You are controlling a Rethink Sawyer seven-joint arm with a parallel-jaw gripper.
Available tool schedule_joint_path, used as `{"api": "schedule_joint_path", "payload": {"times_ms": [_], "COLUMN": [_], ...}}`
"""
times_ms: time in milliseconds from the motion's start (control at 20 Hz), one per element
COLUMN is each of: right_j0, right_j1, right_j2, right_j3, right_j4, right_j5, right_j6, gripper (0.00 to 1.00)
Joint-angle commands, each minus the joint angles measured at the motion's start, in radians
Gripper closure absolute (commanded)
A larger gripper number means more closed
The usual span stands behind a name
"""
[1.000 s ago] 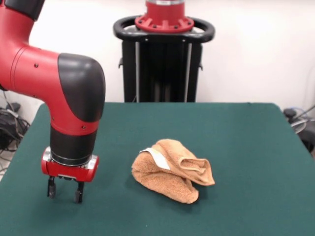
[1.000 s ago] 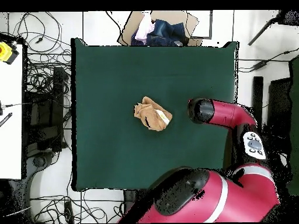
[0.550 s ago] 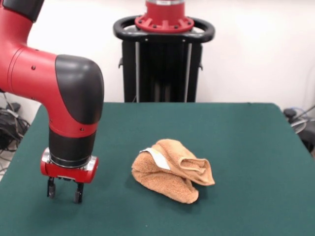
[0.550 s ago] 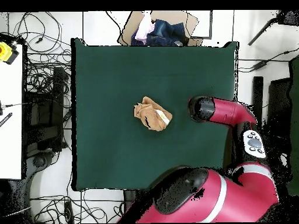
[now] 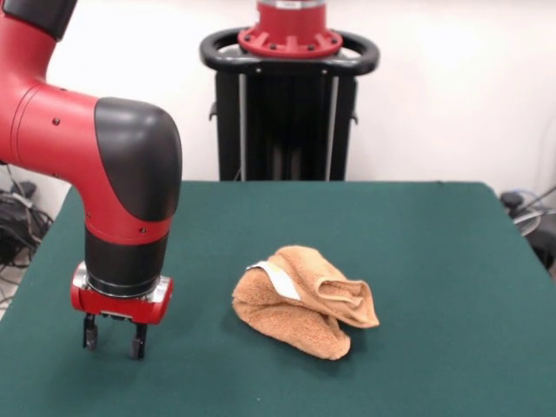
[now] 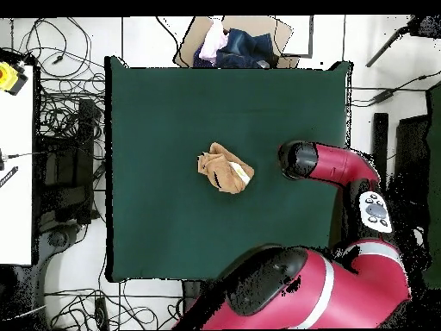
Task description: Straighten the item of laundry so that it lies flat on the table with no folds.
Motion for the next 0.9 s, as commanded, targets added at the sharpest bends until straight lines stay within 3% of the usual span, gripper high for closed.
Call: {"api": "schedule_joint_path", "payload": {"times_ms": [50, 900], "right_j0": [0.010, 0.006], "right_j1": [0.107, 0.103], "right_j2": [0.072, 0.074], "right_j3": [-0.007, 0.006], "right_j4": [0.008, 0.000], "right_j5": [-0.020, -0.055], "right_j6": [0.083, 0.088], "gripper": [0.00, 0.00]}}
